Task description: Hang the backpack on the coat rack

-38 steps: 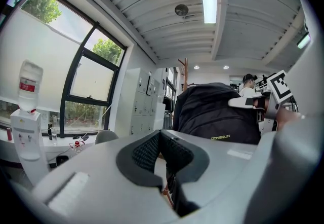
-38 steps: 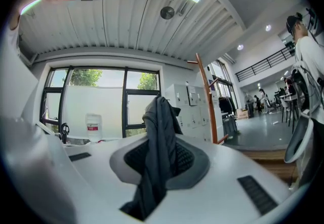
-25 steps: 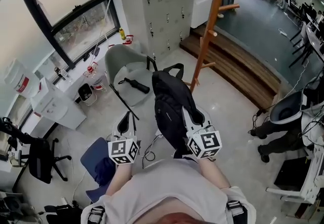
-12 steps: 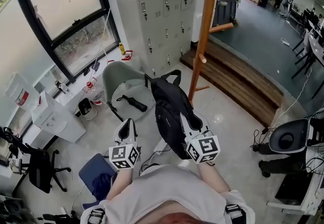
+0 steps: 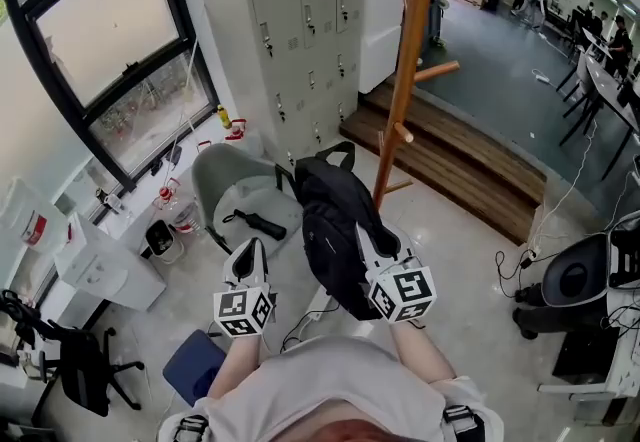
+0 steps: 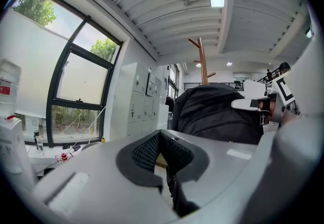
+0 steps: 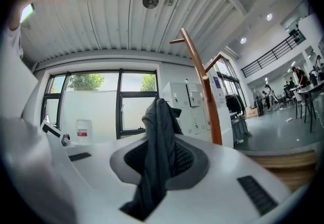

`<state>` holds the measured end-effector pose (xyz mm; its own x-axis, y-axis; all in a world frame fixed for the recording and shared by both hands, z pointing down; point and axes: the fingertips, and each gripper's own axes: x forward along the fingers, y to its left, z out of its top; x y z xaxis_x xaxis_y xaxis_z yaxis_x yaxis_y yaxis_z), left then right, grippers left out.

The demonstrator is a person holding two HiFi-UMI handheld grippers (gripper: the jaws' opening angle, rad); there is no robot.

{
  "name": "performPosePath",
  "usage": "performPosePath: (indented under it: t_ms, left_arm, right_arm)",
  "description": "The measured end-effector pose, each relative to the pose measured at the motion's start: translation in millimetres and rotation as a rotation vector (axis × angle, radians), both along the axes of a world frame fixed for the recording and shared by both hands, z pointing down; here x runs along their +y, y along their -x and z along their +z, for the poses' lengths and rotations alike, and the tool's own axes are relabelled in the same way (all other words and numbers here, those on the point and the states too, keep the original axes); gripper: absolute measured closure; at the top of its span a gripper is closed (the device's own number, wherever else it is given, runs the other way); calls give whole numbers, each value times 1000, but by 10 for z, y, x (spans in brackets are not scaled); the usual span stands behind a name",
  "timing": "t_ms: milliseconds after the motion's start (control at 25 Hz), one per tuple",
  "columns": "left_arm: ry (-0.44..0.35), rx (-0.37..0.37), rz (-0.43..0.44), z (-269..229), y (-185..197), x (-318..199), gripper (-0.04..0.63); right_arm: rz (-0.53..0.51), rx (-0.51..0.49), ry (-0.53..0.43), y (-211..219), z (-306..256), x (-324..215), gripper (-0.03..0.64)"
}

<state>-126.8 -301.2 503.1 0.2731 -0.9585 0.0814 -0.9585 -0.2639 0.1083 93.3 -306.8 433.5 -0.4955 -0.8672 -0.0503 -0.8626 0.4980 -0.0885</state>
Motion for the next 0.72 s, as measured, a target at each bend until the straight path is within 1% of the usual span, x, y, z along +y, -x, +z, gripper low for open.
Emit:
performPosePath:
  t_ms: [160,280,520,720]
  left_arm:
    - [15,2,34,-68,186,-99,584]
    - [19,5,59,-168,222,-196,584]
    - [-44,-21,115,-580,295,-407,585]
    - [-90,-11,136,-922,303,-552,584]
  right_arm:
    - [35,-10,-34,107,-228,-80,552]
    - [64,-7,-63,101,-438,-129,552]
    - [79,35,-126,175,-904,-244,552]
    - [97,43,-177,119,-1308,-326,552]
